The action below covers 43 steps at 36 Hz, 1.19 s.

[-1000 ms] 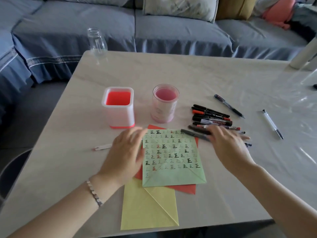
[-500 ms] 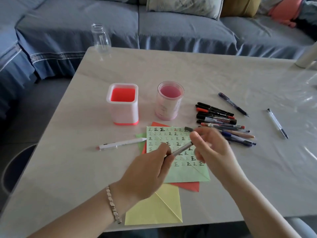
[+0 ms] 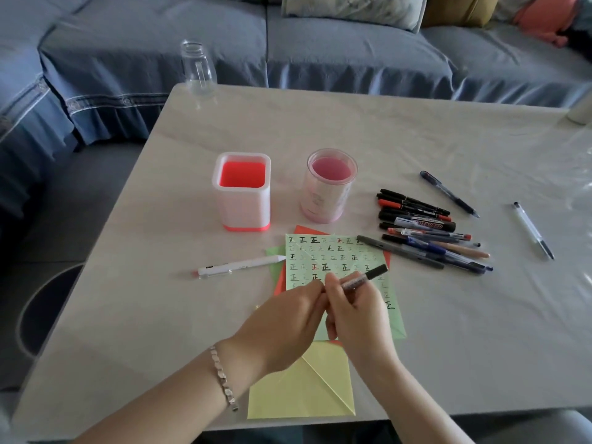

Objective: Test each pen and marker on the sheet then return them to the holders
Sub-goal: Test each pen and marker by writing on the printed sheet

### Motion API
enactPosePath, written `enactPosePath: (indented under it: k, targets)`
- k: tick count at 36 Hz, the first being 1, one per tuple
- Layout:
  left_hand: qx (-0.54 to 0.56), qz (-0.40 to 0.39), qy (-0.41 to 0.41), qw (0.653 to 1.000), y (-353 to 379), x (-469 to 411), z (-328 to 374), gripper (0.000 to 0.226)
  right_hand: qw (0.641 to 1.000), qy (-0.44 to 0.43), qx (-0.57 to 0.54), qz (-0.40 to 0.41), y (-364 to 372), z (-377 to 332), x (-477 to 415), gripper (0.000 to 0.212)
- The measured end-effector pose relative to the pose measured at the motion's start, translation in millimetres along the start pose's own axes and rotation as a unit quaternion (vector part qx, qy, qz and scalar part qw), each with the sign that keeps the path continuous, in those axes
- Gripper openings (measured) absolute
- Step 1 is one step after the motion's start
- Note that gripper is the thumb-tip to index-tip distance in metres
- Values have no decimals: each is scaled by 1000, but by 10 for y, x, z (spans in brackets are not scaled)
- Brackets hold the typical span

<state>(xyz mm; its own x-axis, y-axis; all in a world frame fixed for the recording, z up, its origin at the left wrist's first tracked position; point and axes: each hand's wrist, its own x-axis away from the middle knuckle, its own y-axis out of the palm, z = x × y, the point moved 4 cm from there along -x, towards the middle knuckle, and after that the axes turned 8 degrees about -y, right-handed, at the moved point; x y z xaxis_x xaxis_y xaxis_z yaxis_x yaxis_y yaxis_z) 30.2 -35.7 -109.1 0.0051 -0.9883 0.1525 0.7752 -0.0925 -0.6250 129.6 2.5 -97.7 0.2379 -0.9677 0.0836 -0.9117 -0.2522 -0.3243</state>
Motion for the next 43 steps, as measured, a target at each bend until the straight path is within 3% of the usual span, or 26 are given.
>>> enactPosePath:
  k: [4,9,12,17,22,24,27,33,37,40,43]
  targets:
    - [2,-43,42,998,44,-9,25,60,998,-21,-43,48,-97,19,-9,41]
    - [20,-49,83,995,13,-19,152,55,992,-94,-45,71,-177,-34,-54,41]
    - [22,-32,106,994,-18,-38,192,46,991,-102,-75,51,-194,-68,-77,31]
    - [50,-33,128,990,-70,-65,246,24,985,-135,-106,12,-232,-129,-114,33]
    - [104,-73,115,985,-82,-38,230,22,974,-189,-117,-35,-286,-220,-94,33]
    - [76,-75,95,990,-102,-38,191,29,974,-182,-127,-36,-277,-219,-91,34]
    - [5,-24,33,999,-177,-46,16,21,977,-124,-176,12,-290,-158,-95,41]
    - [-115,204,-58,970,-343,47,-437,9,978,-44,-177,100,-421,-20,-106,24]
    - [-208,251,9,945,-264,109,-694,10,978,3,-186,95,-444,94,-102,18]
    - [-230,277,15,933,-229,100,-802,1,981,13,-175,78,-437,164,-87,16]
    - [-243,291,15,925,-200,100,-780,9,980,13,-190,48,-416,181,-69,23]
